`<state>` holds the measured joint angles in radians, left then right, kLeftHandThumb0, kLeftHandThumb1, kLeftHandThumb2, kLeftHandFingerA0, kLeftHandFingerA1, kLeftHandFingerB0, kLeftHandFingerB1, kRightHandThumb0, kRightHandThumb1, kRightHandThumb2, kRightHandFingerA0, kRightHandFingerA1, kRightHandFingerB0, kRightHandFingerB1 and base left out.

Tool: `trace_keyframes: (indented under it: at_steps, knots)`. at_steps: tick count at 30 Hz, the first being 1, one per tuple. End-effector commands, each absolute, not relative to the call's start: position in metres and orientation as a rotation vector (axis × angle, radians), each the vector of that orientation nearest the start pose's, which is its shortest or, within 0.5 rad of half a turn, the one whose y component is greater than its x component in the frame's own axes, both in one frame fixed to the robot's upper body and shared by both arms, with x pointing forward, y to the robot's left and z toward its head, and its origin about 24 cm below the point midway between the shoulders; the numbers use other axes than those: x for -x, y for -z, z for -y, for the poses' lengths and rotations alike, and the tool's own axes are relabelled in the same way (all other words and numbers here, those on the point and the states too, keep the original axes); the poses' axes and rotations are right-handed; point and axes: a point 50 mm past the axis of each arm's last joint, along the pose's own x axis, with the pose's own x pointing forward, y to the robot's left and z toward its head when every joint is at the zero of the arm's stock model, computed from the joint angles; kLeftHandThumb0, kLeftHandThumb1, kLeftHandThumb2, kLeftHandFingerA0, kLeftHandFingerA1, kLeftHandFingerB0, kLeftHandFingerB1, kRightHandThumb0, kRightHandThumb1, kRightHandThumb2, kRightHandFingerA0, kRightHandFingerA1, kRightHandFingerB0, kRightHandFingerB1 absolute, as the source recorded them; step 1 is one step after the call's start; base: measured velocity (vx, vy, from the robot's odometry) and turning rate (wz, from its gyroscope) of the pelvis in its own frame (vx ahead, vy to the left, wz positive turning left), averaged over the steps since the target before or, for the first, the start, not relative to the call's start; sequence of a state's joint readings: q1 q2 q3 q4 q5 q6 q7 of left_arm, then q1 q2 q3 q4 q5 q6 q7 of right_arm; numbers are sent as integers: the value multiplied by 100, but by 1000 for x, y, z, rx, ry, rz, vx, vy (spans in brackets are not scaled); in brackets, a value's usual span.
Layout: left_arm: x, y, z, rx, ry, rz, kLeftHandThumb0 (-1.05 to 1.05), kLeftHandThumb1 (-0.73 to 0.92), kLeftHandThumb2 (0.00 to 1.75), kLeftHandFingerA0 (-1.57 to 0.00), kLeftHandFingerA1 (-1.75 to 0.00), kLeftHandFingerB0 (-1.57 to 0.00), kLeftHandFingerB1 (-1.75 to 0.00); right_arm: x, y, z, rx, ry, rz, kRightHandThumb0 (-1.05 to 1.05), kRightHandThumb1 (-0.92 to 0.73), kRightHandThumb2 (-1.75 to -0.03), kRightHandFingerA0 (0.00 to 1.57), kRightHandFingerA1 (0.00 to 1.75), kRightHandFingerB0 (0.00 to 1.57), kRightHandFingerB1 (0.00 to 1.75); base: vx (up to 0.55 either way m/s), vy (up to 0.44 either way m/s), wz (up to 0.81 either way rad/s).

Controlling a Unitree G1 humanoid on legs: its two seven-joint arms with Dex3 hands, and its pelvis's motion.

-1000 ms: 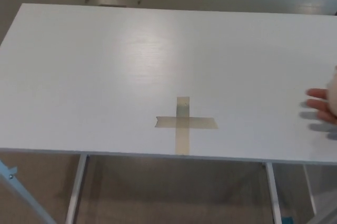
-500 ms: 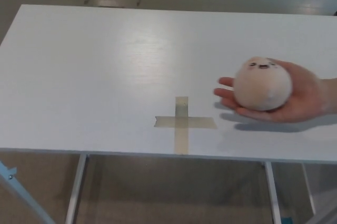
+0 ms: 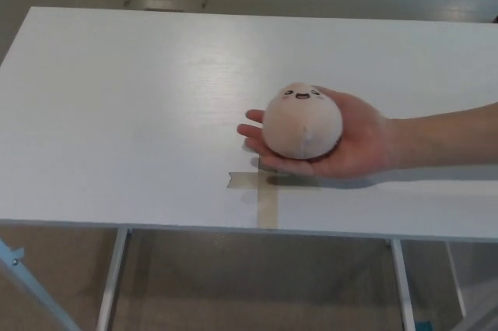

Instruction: Use the left hand to take the pink dumpling toy on a person's hand and put it on the desk.

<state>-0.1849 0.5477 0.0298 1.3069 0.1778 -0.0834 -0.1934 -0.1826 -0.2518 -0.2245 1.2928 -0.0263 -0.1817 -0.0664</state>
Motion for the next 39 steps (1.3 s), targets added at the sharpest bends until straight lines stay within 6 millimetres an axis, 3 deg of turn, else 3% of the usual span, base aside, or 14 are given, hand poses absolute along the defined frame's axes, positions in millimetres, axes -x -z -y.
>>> trace_keyframes:
  at_steps: [1, 3, 4, 13, 20, 27, 28, 29, 31, 32, 33, 35, 38, 39]
  knots:
    - [-153, 95, -346, -493, -49, -1068, -42, 55, 74, -52, -49, -38, -44, -157, 131, 265, 135, 349, -904, -16, -65, -59, 64, 47, 51, 42, 0, 0, 0]
    - [-154, 94, -346, -491, -47, -1062, -42, 55, 74, -52, -49, -38, -44, -158, 130, 265, 136, 349, -902, -16, -65, -59, 64, 47, 51, 42, 0, 0, 0]
    - [-154, 93, -347, -485, -46, -1050, -34, 64, 59, -58, -41, -43, -35, -158, 130, 264, 133, 349, -900, -16, -65, -59, 64, 47, 52, 42, 0, 0, 0]
    - [-155, 83, -352, -384, -26, -922, -34, 60, 58, -54, -40, -42, -36, -158, 131, 262, 147, 337, -899, -17, -65, -59, 63, 46, 51, 42, 0, 0, 0]
    - [-139, 52, -364, -278, 35, -672, -33, 51, 55, -54, -42, -40, -36, -159, 131, 262, 158, 330, -904, -17, -65, -59, 64, 46, 50, 42, 0, 0, 0]
    - [-113, -16, -359, -324, 275, -410, -38, 48, 54, -46, -42, -35, -35, -158, 130, 265, 154, 338, -902, -17, -65, -59, 65, 47, 52, 42, 0, 0, 0]
    - [-110, -37, -357, -317, 340, -367, -38, 48, 54, -46, -42, -34, -34, -158, 131, 264, 158, 335, -906, -17, -64, -59, 65, 47, 52, 42, 0, 0, 0]
    - [-110, -37, -357, -317, 340, -367, -38, 48, 54, -46, -42, -34, -34, -158, 131, 264, 158, 335, -906, -17, -64, -59, 65, 47, 52, 42, 0, 0, 0]
    - [-109, -60, -354, -291, 415, -312, -38, 48, 54, -46, -44, -35, -35, -158, 131, 263, 158, 335, -908, -17, -64, -59, 65, 47, 52, 42, 0, 0, 0]
    - [-110, -86, -349, -247, 507, -224, -42, 46, 53, -46, -48, -36, -36, -158, 131, 263, 156, 338, -906, -17, -64, -59, 66, 47, 51, 42, 0, 0, 0]
    - [-110, -86, -349, -247, 507, -224, -42, 46, 53, -46, -48, -36, -36, -158, 131, 263, 156, 338, -906, -17, -64, -59, 66, 47, 51, 42, 0, 0, 0]
    - [-109, -123, -341, -202, 628, -111, -42, 43, 53, -49, -51, -37, -36, -158, 131, 264, 153, 336, -905, -17, -64, -59, 65, 47, 51, 42, 0, 0, 0]
    - [-110, -141, -337, -189, 674, -58, -43, 42, 52, -49, -52, -37, -36, -159, 130, 263, 143, 338, -900, -17, -64, -59, 65, 47, 50, 42, 0, 0, 0]
    - [-109, -162, -333, -173, 714, 20, -45, 41, 53, -48, -52, -34, -36, -158, 131, 263, 139, 336, -898, -17, -64, -59, 65, 47, 50, 42, 0, 0, 0]
